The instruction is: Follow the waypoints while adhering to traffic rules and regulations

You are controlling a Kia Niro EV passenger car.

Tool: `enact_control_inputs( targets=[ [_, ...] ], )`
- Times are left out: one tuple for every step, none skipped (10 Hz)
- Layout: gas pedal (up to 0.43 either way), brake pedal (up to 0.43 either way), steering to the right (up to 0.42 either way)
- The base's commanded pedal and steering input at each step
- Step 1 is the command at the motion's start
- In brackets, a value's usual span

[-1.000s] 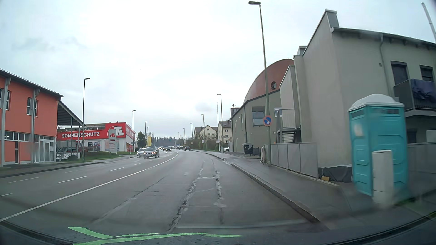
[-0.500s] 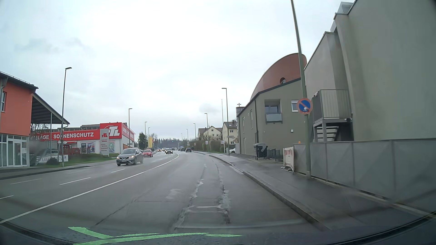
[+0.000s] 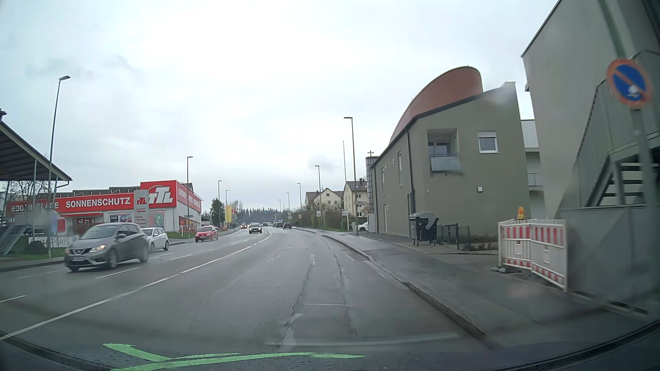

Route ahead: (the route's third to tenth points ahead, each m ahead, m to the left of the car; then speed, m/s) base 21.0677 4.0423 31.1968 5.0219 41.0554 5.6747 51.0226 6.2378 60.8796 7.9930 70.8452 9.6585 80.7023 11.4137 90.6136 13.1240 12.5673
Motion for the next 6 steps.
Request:
enact_control_inputs(
  targets=[
    [0.189, 0.000, -0.012],
    [0.189, 0.000, -0.012],
    [0.189, 0.000, -0.012],
    [0.189, 0.000, -0.011],
    [0.189, 0.000, -0.011],
    [0.189, 0.000, -0.012]
  ],
)
